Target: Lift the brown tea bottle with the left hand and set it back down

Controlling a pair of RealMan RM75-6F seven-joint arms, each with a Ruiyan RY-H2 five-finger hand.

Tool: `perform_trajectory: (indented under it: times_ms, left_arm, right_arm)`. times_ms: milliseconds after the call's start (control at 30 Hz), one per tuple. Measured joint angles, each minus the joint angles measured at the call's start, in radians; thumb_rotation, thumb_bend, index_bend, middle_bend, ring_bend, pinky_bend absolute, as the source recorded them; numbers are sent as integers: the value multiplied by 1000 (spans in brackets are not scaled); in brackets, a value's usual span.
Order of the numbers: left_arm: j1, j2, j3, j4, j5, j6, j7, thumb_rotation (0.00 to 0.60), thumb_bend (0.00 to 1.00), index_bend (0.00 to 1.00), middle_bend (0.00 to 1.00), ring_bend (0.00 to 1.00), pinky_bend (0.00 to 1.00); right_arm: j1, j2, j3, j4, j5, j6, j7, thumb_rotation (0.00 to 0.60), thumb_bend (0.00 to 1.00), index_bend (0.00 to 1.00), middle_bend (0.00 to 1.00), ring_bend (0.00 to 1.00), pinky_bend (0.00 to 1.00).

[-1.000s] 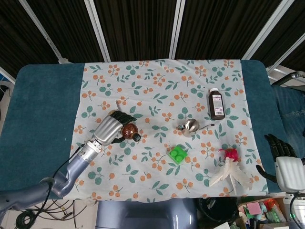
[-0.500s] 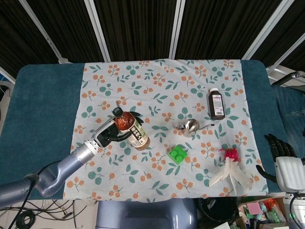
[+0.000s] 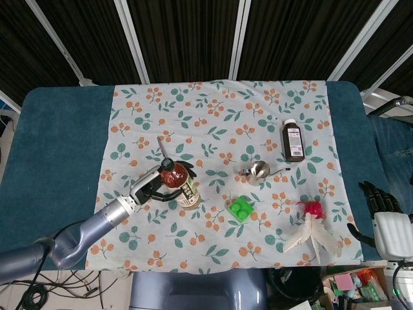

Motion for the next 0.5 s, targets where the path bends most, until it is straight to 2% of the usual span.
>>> perform_trajectory:
  times_ms: [100,233,367,500]
  left_arm:
    - [10,-41,4,25,-21,17,236,600,484,224,270,219,279]
    - [20,-102,12,74,-50,37,419,600,483,224,269,210,279]
    - [23,-146,21,125,-70,46,437,600,482,214,261,202,277]
    - [19,-178,37,173,-78,42,349,600,477,211,255,198,266]
  right_arm:
    - [0,0,0,0,1,-1,0,600,112,118,88,140,165]
    - [0,0,0,0,2,-1,0,600,112,118,88,140,165]
    - [0,-1,0,0,1,-1,-1,600,113,118,88,140,165]
    - [-1,-1,0,1,0,1,-1,600,113,118,88,140,165]
